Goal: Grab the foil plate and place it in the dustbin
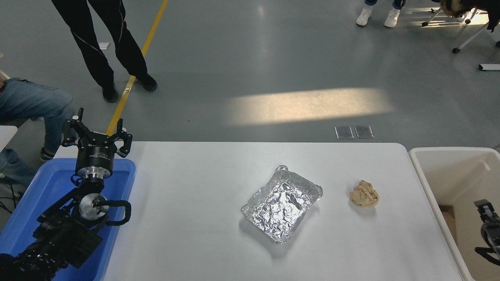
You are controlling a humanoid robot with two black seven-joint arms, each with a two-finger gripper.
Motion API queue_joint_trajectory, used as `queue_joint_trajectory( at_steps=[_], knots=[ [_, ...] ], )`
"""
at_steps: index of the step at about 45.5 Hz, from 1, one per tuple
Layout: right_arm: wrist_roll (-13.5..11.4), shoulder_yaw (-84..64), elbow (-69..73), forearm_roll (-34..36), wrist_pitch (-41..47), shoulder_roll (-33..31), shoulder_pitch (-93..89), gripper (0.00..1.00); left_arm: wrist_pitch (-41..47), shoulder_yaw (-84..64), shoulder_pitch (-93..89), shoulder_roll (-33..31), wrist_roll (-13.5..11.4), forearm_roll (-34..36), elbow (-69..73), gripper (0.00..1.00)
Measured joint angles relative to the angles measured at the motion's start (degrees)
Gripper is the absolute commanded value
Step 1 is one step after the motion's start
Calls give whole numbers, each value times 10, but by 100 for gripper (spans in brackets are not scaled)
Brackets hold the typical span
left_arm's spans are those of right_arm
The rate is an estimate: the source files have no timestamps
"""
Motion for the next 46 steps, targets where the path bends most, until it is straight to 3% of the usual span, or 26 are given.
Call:
queue_joint_trajectory(
  at_steps=[38,46],
  knots=[
    [1,0,-4,-4,-11,0,-3,100,1,0,-1,0,0,0,0,99],
    [1,-3,88,-36,-9,-35,55,100,1,0,-1,0,0,0,0,99]
  ],
)
